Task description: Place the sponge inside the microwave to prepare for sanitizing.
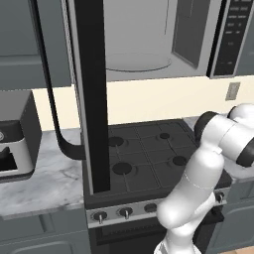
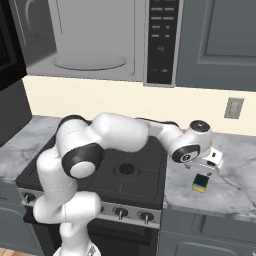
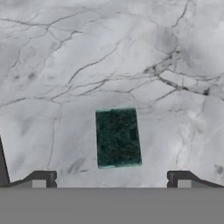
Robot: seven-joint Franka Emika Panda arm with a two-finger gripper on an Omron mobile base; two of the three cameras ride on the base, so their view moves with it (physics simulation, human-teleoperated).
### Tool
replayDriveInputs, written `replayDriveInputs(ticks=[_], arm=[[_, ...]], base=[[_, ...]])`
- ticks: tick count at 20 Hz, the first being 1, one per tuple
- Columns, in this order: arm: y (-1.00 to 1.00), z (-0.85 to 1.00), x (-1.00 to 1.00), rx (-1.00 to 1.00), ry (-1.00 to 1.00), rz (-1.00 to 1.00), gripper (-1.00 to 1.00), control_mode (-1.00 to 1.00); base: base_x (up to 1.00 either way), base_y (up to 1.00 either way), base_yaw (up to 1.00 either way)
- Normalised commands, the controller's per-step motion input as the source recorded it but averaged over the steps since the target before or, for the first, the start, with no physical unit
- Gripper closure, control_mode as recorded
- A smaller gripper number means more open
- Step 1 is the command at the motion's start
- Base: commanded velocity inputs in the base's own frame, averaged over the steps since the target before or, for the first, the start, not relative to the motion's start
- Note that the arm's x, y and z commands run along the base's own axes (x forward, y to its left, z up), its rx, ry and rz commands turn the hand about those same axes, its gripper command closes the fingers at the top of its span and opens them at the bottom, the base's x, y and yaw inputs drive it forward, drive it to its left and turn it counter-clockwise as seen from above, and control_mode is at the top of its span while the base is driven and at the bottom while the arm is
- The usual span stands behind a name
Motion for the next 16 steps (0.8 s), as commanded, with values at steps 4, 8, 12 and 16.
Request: replayDriveInputs(ticks=[4,8,12,16], arm=[[-0.21,-0.39,0.02,0.0,0.0,0.03,-1.0,-1.0],[-0.05,-0.22,0.01,0.01,0.0,0.06,-1.0,-1.0],[-0.07,-0.19,0.01,0.01,0.0,0.06,-1.0,-1.0],[-0.07,-0.09,0.02,0.0,0.02,0.06,-1.0,-1.0]], base=[[0.0,0.0,0.0],[0.0,0.0,0.0],[0.0,0.0,0.0],[0.0,0.0,0.0]])
